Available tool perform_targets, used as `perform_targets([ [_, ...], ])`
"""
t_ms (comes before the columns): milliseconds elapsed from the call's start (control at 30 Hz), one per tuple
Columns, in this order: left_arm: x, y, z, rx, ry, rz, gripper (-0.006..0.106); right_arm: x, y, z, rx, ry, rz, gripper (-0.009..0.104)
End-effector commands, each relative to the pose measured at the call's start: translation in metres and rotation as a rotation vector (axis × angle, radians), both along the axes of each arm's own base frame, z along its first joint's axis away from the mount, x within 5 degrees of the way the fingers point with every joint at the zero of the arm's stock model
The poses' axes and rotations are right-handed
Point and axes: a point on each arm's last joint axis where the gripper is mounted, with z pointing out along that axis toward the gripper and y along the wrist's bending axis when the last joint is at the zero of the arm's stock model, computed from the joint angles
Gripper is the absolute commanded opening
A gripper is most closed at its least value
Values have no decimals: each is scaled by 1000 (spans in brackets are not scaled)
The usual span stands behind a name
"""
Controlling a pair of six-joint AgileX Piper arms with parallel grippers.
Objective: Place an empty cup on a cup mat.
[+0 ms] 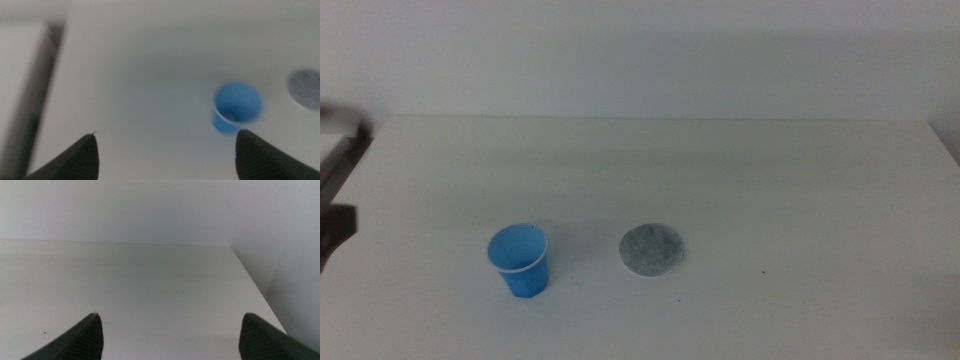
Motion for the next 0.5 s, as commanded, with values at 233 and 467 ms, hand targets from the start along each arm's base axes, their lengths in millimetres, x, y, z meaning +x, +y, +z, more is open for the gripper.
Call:
perform_targets([
  [233, 100, -16, -6, -105, 479, -26, 94, 0, 0, 0, -10, -8, 2, 93],
  [467, 166, -34, -65, -239, 665, -11, 94, 0, 0, 0, -10, -8, 2, 93],
])
